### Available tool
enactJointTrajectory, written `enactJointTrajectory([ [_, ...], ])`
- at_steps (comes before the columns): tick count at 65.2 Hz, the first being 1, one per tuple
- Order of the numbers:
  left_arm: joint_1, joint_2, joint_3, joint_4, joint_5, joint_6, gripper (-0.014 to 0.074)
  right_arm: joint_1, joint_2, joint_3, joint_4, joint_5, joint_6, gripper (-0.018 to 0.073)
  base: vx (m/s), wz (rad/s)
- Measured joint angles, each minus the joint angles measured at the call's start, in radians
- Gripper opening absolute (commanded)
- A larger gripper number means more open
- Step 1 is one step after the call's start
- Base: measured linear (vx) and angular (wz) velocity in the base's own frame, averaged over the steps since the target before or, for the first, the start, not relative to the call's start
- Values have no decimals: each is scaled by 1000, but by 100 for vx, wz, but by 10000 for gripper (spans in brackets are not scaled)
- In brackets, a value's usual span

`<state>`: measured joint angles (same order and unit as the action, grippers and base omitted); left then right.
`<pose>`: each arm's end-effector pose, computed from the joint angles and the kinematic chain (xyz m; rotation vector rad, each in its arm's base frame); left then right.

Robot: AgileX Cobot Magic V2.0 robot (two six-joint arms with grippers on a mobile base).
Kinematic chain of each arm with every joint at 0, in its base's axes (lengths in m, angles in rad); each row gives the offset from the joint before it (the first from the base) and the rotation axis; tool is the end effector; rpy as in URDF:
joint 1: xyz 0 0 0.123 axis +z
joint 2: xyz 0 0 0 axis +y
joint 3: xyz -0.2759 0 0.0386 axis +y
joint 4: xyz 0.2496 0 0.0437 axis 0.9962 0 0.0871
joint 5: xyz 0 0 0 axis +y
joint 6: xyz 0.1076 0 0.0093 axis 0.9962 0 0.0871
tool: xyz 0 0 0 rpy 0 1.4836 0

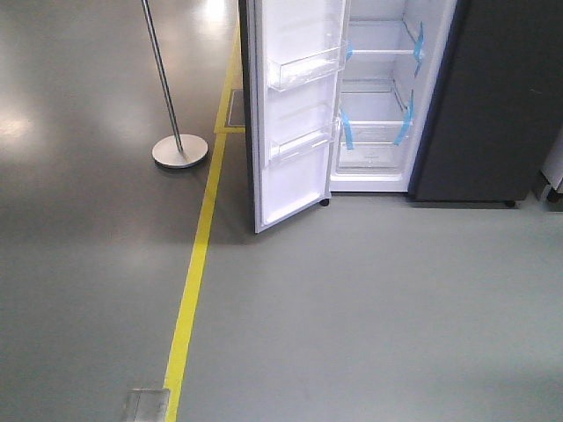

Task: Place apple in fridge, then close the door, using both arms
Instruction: 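Drive the base up to the open refrigerator door holding the apple, then approach the refrigerator door bins with the apple in the right gripper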

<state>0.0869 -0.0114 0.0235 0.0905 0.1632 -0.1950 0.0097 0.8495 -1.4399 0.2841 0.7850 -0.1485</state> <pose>0.0809 0.0087 0.1896 -0.1705 1.6494 -0.0021 0.1350 0.0227 0.5216 -0.1140 1.6565 0.2145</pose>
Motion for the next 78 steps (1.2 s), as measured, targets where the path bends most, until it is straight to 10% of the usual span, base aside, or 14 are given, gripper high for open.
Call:
enactJointTrajectory([
  [78, 0, 0, 0, 0, 8, 0, -6, 0, 0, 0, 0, 0, 0, 130, 19, -1],
])
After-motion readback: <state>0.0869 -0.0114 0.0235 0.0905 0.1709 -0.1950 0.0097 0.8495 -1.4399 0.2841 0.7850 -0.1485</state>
